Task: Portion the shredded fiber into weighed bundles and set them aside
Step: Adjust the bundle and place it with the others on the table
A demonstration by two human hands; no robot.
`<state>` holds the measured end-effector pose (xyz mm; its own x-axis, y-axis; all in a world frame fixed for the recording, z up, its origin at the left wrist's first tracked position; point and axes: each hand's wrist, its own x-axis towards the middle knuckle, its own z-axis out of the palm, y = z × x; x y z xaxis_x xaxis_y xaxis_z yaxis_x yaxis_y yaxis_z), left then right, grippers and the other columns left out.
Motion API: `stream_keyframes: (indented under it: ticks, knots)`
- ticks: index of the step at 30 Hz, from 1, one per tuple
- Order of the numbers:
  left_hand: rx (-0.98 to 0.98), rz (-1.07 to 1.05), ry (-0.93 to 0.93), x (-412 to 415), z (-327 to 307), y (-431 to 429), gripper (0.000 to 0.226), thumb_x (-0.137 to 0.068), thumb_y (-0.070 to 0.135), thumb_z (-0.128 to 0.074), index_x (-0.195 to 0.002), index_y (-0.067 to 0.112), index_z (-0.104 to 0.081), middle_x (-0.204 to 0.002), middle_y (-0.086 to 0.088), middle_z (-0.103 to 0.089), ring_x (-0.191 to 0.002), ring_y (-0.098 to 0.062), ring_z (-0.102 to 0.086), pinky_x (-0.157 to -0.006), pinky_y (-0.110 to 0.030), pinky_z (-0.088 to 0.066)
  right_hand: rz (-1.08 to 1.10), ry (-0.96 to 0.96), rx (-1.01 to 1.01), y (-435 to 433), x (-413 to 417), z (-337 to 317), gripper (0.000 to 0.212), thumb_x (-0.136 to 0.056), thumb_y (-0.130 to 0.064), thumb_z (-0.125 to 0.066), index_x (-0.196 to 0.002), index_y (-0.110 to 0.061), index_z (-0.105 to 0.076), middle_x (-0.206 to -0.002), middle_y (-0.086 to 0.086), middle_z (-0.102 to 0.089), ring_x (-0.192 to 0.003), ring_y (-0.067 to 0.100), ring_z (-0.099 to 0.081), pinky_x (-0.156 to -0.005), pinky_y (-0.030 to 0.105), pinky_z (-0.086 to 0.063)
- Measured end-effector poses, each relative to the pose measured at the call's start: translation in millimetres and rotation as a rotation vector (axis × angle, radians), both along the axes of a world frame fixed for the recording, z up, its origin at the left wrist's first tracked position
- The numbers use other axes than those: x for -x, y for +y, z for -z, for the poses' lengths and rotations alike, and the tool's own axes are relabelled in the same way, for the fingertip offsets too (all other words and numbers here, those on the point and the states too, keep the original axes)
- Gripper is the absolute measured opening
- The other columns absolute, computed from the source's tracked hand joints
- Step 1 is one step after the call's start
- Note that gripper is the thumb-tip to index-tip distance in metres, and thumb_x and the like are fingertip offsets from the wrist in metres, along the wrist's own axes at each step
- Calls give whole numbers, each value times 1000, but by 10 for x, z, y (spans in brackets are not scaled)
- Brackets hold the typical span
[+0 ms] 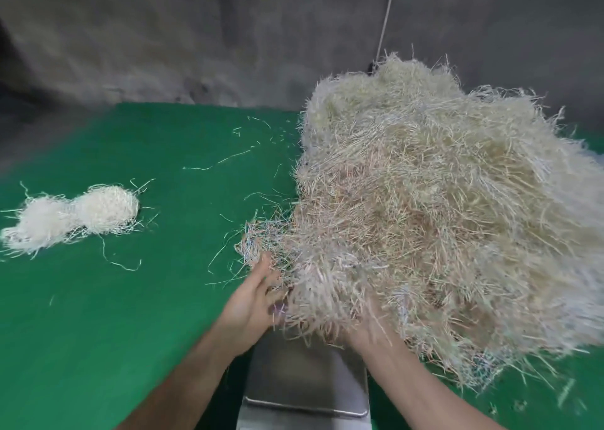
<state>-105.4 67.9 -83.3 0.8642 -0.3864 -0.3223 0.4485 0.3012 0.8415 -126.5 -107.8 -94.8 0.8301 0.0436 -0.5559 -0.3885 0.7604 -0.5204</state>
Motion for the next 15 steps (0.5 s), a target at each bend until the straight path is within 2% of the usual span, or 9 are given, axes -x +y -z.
stream_keyframes:
  ticks: [2,4,5,7,9,11,12,13,15]
  knots:
    - [17,159,46,97,69,-69,28,-94,44,-46,-116,58,-55,-117,11,-65,-103,-17,-66,-78,-41,-56,-250,-82,438,102,-7,77,48,-82,-42,-63,-117,-10,-55,-112,13,-61,-99,29,-61,-85,46,-53]
    - [-86,165,92,106,163,-134,29,-96,36,-44,-112,36,-68,-116,-4,-68,-105,-23,-65,-82,-41,-55,-519,-148,982,137,65,168,79,-82,-62,-57,-142,-16,-35,-137,5,-43,-123,20,-48,-105,41,-40]
    - [-244,132,48,73,210,-133,30,-95,26,-48,-121,26,-64,-124,-10,-62,-112,-26,-61,-88,-44,-53,-571,-198,1124,113,106,190,76,-83,-63,-56,-141,-18,-36,-137,6,-46,-113,12,-54,-101,36,-43]
    - [-630,91,-96,44,287,-90,40,-89,4,-56,-128,13,-56,-124,-13,-61,-110,-25,-60,-90,-48,-52,-669,-296,1272,22,198,227,42,-85,-51,-62,-114,-23,-56,-103,-1,-65,-71,-3,-58,-72,20,-50]
    - [-816,196,-263,64,334,-16,38,-83,-2,-61,-118,11,-61,-108,-10,-67,-94,-20,-65,-81,-46,-55,-862,-343,1423,-66,273,210,26,-83,-43,-68,-94,-22,-58,-76,-10,-61,-60,-6,-53,-59,11,-43]
    - [-910,307,-359,101,351,50,40,-78,1,-64,-113,20,-62,-104,1,-66,-92,-15,-65,-78,-38,-57,-961,-348,1536,-125,350,144,26,-81,-44,-71,-80,-24,-54,-68,-12,-52,-55,-5,-48,-54,11,-37]
    - [-932,337,-391,98,348,69,38,-76,2,-63,-107,25,-63,-100,6,-66,-90,-13,-66,-75,-34,-58,-977,-328,1597,-140,388,111,30,-79,-47,-71,-80,-23,-53,-71,-10,-52,-58,-1,-48,-57,14,-38]
    - [-962,365,-432,92,347,78,36,-76,3,-63,-101,29,-64,-94,10,-66,-87,-9,-66,-72,-29,-57,-961,-312,1666,-143,431,79,35,-78,-51,-71,-92,-22,-57,-81,-7,-57,-69,4,-52,-65,20,-43]
    - [-1014,409,-554,74,333,36,36,-76,3,-63,-97,32,-64,-90,19,-62,-84,2,-61,-70,-13,-52,-841,-349,1707,-121,491,75,73,-73,-54,-73,-134,-28,-42,-121,-6,-57,-106,13,-55,-91,30,-45]
